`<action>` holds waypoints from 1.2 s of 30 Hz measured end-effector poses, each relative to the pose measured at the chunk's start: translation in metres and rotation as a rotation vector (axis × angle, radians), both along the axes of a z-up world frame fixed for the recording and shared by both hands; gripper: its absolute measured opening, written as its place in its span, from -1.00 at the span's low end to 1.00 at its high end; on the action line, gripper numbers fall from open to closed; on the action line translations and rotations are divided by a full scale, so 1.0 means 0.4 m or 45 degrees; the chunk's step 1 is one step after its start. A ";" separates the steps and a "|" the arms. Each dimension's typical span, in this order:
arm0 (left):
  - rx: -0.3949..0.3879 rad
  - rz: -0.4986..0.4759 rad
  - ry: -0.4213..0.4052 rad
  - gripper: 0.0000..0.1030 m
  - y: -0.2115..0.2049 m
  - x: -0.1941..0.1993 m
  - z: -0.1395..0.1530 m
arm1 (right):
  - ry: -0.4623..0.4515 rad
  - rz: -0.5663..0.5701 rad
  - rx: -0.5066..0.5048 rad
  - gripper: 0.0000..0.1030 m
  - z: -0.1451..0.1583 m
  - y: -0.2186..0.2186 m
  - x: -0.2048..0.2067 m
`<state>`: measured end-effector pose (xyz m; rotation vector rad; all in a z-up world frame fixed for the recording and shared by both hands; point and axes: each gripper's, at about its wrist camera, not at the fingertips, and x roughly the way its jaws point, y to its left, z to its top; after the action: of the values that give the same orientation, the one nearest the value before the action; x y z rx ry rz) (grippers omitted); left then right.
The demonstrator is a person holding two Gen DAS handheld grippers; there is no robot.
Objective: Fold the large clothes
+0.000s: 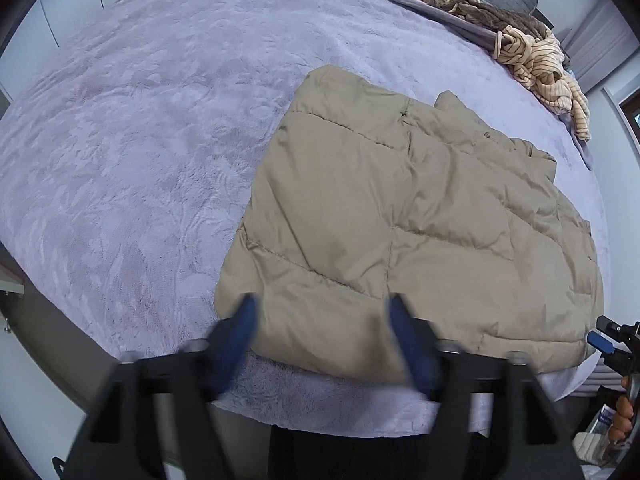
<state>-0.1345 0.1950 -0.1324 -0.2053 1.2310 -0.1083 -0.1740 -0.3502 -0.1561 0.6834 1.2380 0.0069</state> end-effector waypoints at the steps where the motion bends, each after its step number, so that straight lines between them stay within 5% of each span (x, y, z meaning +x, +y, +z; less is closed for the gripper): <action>1: 0.008 0.009 -0.032 0.96 -0.004 -0.008 0.011 | -0.001 0.009 -0.008 0.07 0.003 0.005 -0.002; 16: 0.138 -0.034 -0.043 0.98 -0.042 -0.020 0.056 | -0.020 0.133 -0.067 0.40 0.016 0.105 -0.001; 18: 0.129 -0.048 -0.035 0.98 -0.035 -0.001 0.053 | -0.041 0.136 -0.074 0.65 0.023 0.126 0.009; 32: 0.035 -0.187 0.028 0.98 0.039 0.163 0.019 | -0.008 0.129 -0.115 0.67 0.015 0.318 0.117; 34: 0.026 -0.204 0.041 0.98 0.043 0.180 0.010 | -0.004 0.130 -0.108 0.97 0.010 0.341 0.123; 36: 0.022 -0.222 0.056 0.98 0.046 0.197 -0.001 | -0.001 0.132 -0.104 1.00 0.004 0.356 0.125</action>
<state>-0.0556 0.2136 -0.1330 -0.0853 1.2916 -0.2447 -0.1238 -0.2077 -0.1546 0.5477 1.2654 0.0420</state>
